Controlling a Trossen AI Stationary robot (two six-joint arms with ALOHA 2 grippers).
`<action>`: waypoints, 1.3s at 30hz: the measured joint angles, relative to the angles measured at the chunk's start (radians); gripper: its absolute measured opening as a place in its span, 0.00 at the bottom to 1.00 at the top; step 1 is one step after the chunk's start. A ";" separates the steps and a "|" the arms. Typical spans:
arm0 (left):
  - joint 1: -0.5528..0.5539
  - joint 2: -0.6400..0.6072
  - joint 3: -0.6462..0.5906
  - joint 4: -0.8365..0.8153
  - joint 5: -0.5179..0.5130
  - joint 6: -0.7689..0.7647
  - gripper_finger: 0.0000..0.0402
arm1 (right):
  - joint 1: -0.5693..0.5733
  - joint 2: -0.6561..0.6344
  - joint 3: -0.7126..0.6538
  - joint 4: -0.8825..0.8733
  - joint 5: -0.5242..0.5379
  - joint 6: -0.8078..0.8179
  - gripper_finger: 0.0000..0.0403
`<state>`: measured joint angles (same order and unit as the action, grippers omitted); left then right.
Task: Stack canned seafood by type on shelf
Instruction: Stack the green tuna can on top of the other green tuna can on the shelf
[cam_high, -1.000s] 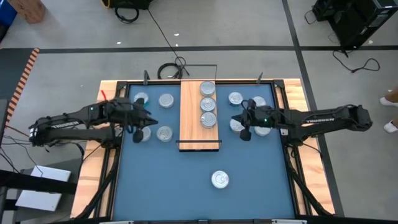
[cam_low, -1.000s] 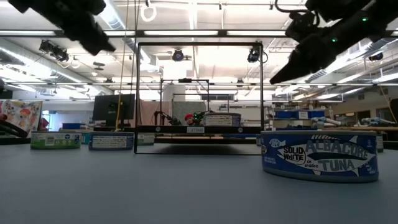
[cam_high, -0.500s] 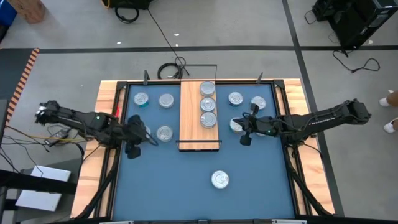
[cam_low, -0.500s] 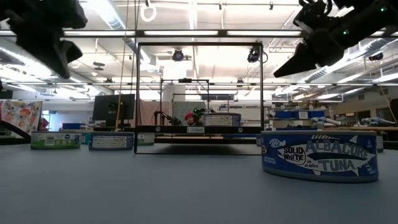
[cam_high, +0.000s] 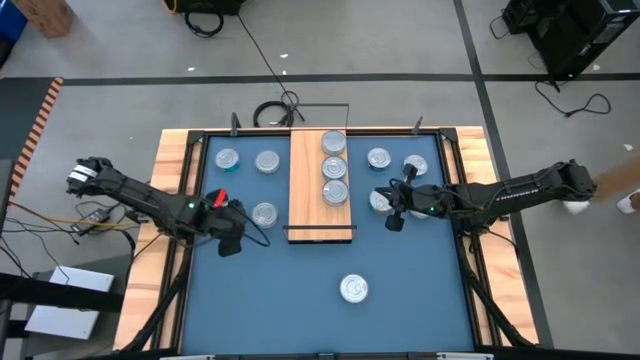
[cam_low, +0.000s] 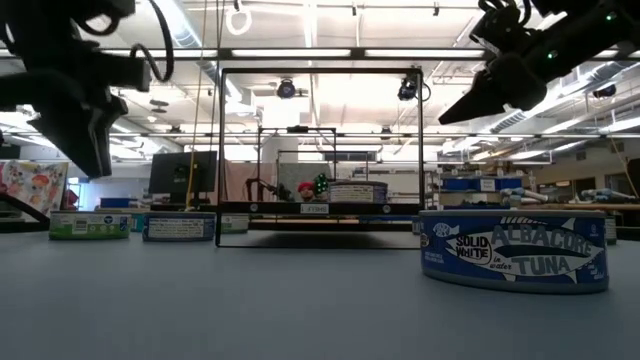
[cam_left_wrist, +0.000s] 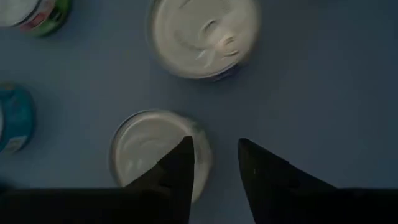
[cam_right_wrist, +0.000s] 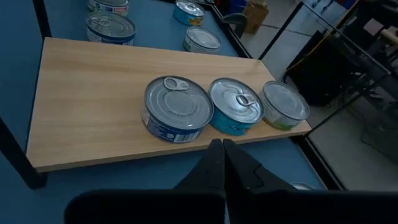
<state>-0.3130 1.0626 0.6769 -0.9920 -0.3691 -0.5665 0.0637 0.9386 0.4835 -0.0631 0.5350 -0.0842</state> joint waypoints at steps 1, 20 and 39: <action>0.000 0.017 0.000 -0.004 -0.010 -0.015 0.32 | -0.002 0.000 0.000 0.002 0.000 -0.005 0.00; 0.001 0.076 -0.134 0.117 -0.081 -0.145 0.33 | -0.009 0.001 0.000 0.025 -0.001 -0.054 0.00; 0.000 0.074 -0.185 0.177 -0.076 -0.141 0.09 | -0.008 0.001 0.000 0.025 -0.001 -0.054 0.00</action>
<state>-0.3134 1.1368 0.4917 -0.8146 -0.4455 -0.7076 0.0555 0.9394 0.4839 -0.0383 0.5339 -0.1383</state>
